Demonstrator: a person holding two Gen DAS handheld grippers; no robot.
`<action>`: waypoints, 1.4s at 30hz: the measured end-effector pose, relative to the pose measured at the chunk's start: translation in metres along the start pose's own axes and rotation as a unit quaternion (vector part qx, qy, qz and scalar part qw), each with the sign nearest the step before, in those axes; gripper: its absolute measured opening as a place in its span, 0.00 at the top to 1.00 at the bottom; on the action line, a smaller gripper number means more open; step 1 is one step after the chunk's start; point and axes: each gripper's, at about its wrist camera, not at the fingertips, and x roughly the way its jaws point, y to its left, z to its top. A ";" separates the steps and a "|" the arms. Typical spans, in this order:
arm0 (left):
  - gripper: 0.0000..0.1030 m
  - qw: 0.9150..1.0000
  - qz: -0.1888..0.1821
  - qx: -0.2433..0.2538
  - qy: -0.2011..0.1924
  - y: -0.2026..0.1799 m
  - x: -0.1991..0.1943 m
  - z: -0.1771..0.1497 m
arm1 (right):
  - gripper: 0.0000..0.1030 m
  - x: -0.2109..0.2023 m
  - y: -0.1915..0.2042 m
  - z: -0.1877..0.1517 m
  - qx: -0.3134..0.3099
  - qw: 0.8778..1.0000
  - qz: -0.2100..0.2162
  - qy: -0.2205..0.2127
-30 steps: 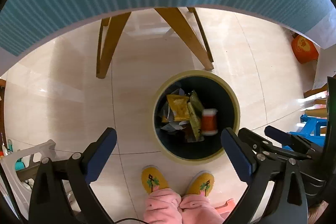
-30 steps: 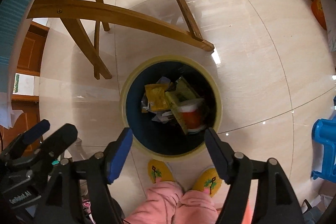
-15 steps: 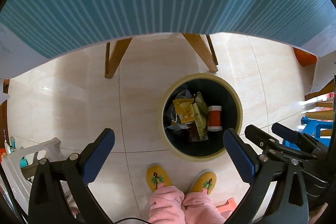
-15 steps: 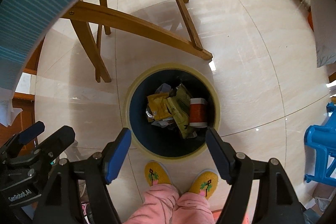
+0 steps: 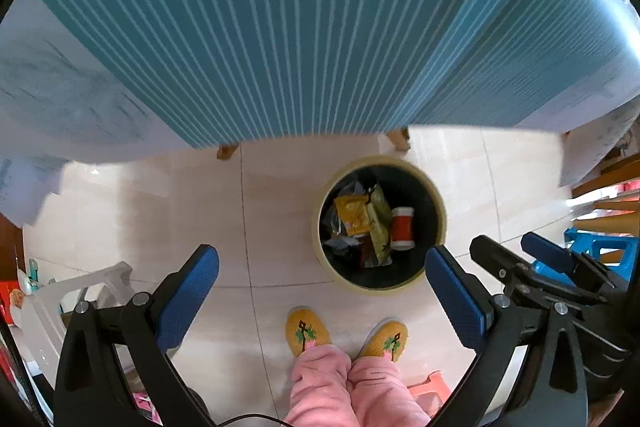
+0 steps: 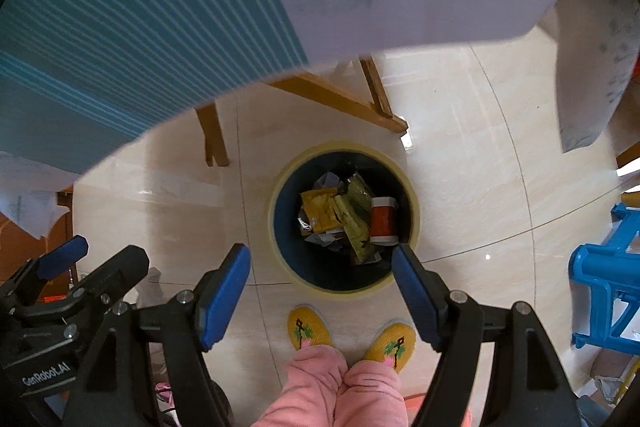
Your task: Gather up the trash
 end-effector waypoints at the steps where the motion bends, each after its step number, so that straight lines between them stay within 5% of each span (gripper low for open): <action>1: 0.01 1.000 0.000 0.000 -0.004 -0.001 -0.008 0.002 | 0.28 -0.011 0.003 0.001 -0.001 1.000 0.001 -0.003; 24: 0.01 0.987 -0.002 -0.017 -0.158 0.007 -0.274 0.064 | 0.28 -0.260 0.059 0.055 -0.031 0.991 0.034 -0.123; 42: 0.01 0.980 0.010 -0.020 -0.198 0.010 -0.336 0.063 | 0.28 -0.341 0.090 0.045 -0.057 0.977 0.035 -0.204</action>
